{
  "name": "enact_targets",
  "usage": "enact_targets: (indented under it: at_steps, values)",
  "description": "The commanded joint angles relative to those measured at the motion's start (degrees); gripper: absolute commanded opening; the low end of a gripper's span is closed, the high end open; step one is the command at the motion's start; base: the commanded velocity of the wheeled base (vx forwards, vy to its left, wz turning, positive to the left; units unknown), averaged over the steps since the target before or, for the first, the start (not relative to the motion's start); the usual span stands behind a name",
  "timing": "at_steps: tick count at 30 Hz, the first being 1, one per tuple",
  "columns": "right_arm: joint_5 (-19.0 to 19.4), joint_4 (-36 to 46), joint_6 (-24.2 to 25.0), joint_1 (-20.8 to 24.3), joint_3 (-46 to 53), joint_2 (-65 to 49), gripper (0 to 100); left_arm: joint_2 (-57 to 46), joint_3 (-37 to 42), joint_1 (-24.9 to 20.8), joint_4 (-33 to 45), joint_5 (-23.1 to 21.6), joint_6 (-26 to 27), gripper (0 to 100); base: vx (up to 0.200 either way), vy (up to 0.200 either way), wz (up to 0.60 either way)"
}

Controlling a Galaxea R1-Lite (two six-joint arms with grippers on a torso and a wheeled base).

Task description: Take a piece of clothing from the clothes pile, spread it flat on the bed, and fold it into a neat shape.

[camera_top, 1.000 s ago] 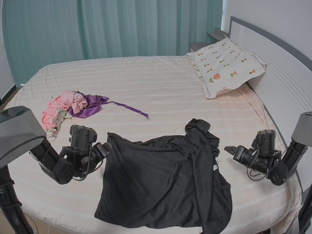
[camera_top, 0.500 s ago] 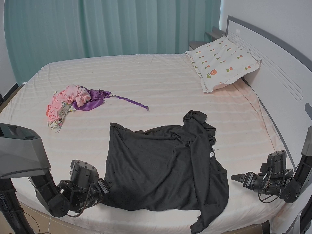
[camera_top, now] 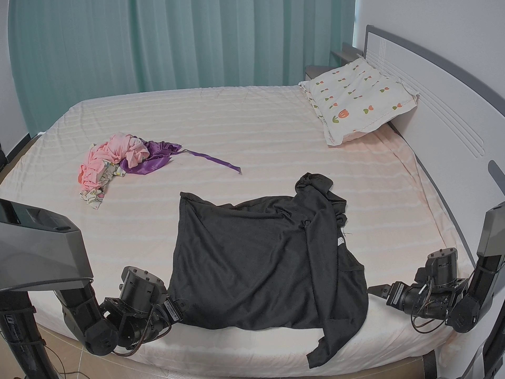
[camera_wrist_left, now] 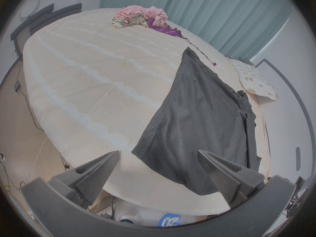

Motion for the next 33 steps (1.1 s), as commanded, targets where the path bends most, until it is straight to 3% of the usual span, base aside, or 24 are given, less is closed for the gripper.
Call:
enact_targets:
  at_steps: [1, 2, 3, 15, 22, 23, 27, 33]
  values:
    - [-0.08, -1.75, 1.58, 2.06, 0.58, 2.95, 100, 2.36, -0.72, 0.13, -0.13, -0.08, -0.11, 100, 0.000, 0.000, 0.00]
    - [0.01, -2.72, 2.37, 2.94, 0.93, 3.48, 100, 2.71, -1.16, 0.21, -0.22, 0.01, -0.11, 100, 0.000, 0.000, 0.00]
    - [0.01, -3.34, 2.55, 3.47, 1.02, 3.92, 100, 2.89, -1.60, 0.57, -0.30, 0.01, -0.19, 0, 0.000, 0.000, 0.00]
    - [-0.43, -9.84, 2.29, 7.07, 2.51, 10.60, 100, -4.06, -1.07, 3.55, 0.75, 0.19, 0.51, 0, 0.000, 0.000, 0.00]
    - [-0.96, -15.99, 2.11, 8.30, 0.93, 16.66, 100, -7.13, -1.51, 4.17, 6.46, 0.19, 3.06, 0, 0.000, 0.000, 0.00]
    - [-0.96, -17.93, 2.02, 7.95, 0.76, 17.63, 0, -7.40, -1.51, 4.78, 6.46, 0.19, 3.15, 0, 0.000, 0.000, 0.00]
    - [-1.40, -20.04, 1.93, 7.60, -0.30, 17.54, 0, -6.96, -1.69, 5.93, 6.46, 0.10, 3.32, 0, 0.000, 0.000, 0.00]
    - [-1.66, -20.47, 1.32, 1.89, -3.81, 15.34, 0, -6.69, -2.04, 6.72, 6.29, 0.10, 3.32, 0, 0.000, 0.000, 0.00]
